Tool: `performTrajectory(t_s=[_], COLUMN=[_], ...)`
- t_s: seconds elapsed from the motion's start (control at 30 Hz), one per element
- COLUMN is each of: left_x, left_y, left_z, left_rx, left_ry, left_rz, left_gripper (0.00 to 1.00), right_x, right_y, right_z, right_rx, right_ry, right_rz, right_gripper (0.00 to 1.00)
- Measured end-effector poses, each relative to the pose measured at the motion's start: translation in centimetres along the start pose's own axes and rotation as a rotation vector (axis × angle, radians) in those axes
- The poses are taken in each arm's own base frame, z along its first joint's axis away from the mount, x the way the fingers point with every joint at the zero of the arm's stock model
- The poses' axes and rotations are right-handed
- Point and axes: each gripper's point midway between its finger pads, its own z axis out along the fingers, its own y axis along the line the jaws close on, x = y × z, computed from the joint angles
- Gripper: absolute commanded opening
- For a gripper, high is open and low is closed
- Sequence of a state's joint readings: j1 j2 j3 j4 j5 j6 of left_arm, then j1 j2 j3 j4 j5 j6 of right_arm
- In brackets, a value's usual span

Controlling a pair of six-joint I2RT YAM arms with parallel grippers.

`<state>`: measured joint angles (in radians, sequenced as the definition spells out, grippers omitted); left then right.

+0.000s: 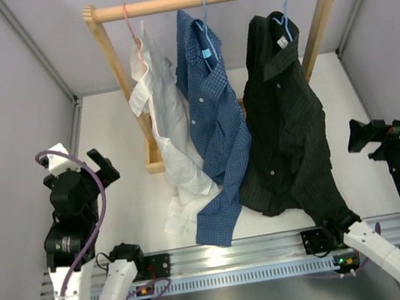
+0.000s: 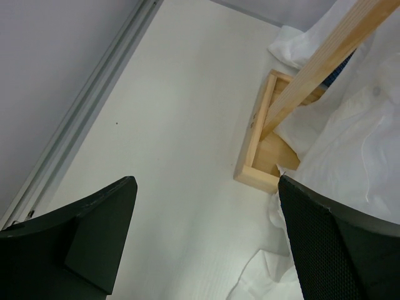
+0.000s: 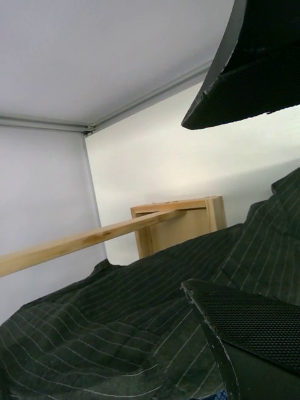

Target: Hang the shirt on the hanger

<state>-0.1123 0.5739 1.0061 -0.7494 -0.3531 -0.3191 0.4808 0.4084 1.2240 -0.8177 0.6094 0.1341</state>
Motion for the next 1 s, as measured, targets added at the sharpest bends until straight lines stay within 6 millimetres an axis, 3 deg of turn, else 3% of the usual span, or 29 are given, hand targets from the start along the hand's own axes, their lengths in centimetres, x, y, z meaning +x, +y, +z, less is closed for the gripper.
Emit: performTrajectory(t_s=[0.2,0.4,0.63,1.0], left_x=[-0.3,0.1,0.5,0.6], left_y=[0.2,-0.4,-1.1,-1.2], left_z=[-3.0,-5.0,-5.3,-5.3], left_rx=[0.052,0.142,0.189,0.196], left_ry=[-0.009,-0.007,0.008,0.010], left_rz=[0.004,0.029,0.048,0.048], left_gripper=[0.98,0.98,0.98,0.98], right_x=[1.1,2.0,3.8,4.4], right_y=[-1.5,-1.7,-1.4,-1.3], right_z=[-2.0,-2.5,-2.2,-1.9], right_rx=[-0.001,-0.008,-0.015,-0.015], right_ry=[0.013,0.040,0.089,0.105], right_rz=[0.011,0.000,-0.032,-0.042], right_gripper=[1.00,0.99,0.99,1.00])
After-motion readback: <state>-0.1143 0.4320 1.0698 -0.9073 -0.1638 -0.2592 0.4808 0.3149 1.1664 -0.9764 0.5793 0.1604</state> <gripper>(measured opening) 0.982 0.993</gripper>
